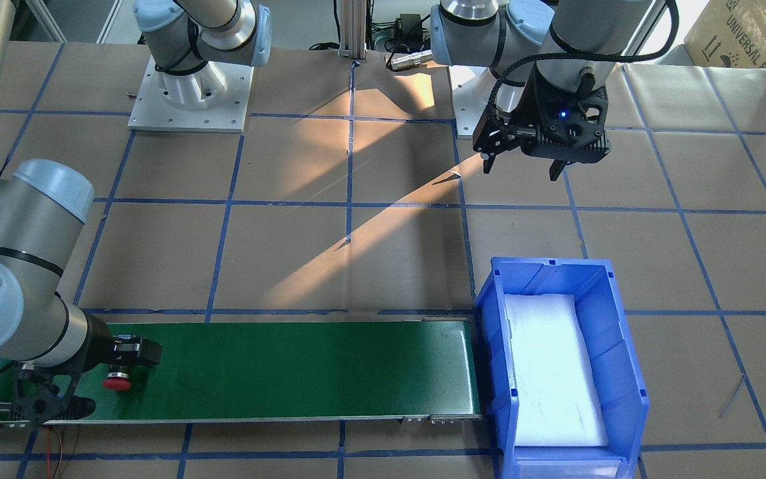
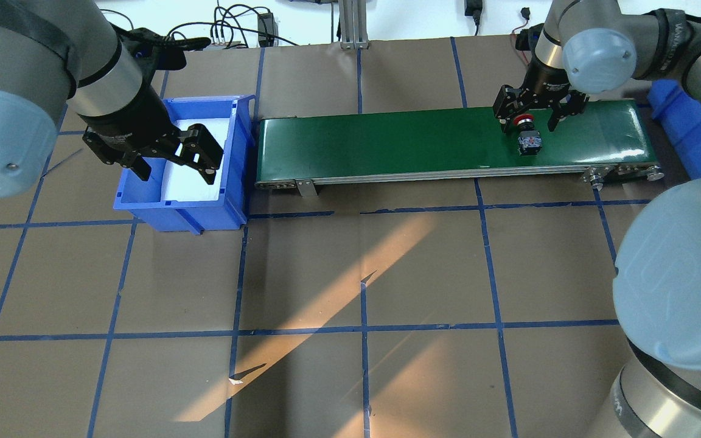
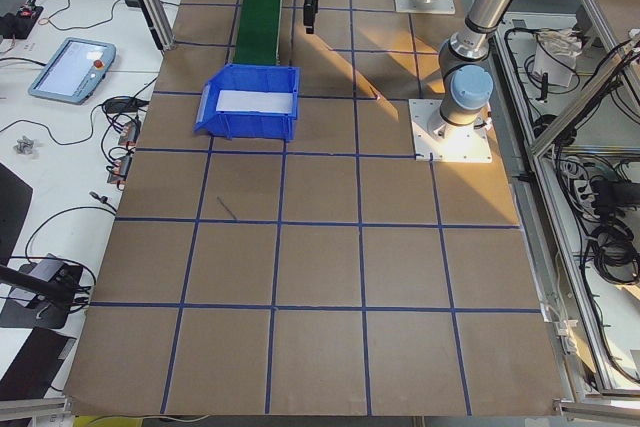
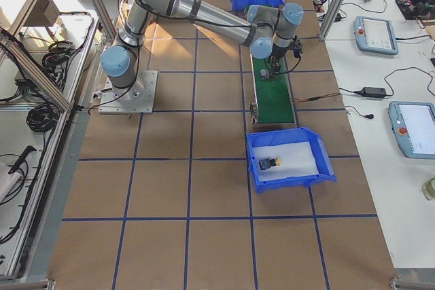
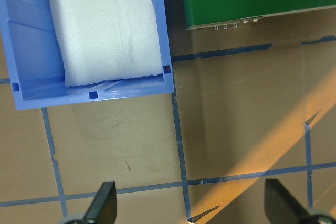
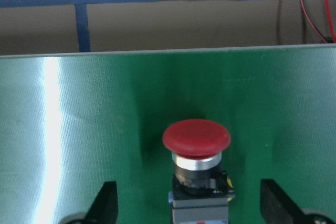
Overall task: Transport two buttons from left to right
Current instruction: 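Close the right gripper on the red button and lift it, then carry the red button into the far blue bin and release it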
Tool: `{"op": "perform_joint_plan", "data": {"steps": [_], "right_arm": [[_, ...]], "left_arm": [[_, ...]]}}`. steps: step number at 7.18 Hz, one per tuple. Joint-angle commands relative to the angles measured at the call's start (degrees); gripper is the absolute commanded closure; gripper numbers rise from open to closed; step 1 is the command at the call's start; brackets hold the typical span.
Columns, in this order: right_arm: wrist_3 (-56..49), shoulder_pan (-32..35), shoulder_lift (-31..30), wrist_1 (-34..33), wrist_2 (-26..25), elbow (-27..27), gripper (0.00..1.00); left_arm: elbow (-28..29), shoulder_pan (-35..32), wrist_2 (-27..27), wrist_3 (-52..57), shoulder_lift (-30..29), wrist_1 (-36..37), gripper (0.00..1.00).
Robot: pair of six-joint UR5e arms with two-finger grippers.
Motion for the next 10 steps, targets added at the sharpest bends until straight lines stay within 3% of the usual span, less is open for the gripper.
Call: {"op": "perform_joint_plan", "data": {"steps": [1, 2, 3, 6, 10], "right_arm": [[-0.4, -0.5, 0.2, 0.4, -0.4, 0.4, 0.46], [-0.6, -0.7, 0.2, 0.5, -0.8, 0.4, 0.7], [-0.9, -1.2, 0.2, 0.4, -1.0, 0.3, 0.79], [-14.6, -8.4, -1.2, 0.3, -3.1, -3.2, 0.79], [-33.4, -22.8, 0.9, 6.1, -2.4, -18.2, 0.8]], "left_arm": [[0.0, 0.0, 0.0, -0.1, 0.0, 0.0, 0.0], [0.1, 0.0, 0.0, 0.0, 0.0, 0.0, 0.0], [0.1, 0.0, 0.0, -0.1, -0.1, 0.0, 0.0], [0.0, 0.0, 0.0, -0.1, -0.1, 0.0, 0.0], [-0.1, 0.0, -0.1, -0.1, -0.4, 0.0, 0.0]]}}
